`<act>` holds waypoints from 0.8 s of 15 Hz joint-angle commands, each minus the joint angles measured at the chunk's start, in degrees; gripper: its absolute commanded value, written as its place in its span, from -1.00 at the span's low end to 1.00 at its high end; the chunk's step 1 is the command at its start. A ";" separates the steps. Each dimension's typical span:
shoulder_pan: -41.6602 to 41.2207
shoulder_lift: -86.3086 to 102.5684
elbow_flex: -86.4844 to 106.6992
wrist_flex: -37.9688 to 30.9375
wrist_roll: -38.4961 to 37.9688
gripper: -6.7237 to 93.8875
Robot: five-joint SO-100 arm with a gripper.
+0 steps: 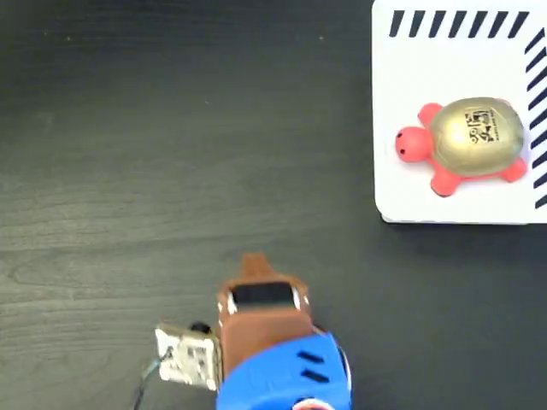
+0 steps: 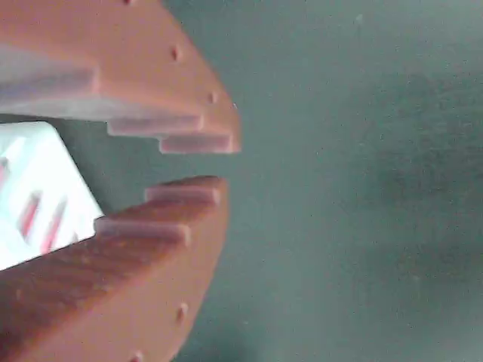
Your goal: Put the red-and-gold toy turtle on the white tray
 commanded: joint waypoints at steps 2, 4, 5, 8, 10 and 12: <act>-0.70 0.44 -1.23 2.64 -0.53 -0.86; -0.53 0.44 -1.23 2.64 -0.35 -0.84; -0.53 0.44 -1.23 2.64 -0.35 -0.85; -0.53 0.44 -1.23 2.64 -0.35 -0.85; -0.53 0.44 -1.23 2.64 -0.35 -0.85; -0.53 0.44 -1.23 2.64 -0.35 -0.85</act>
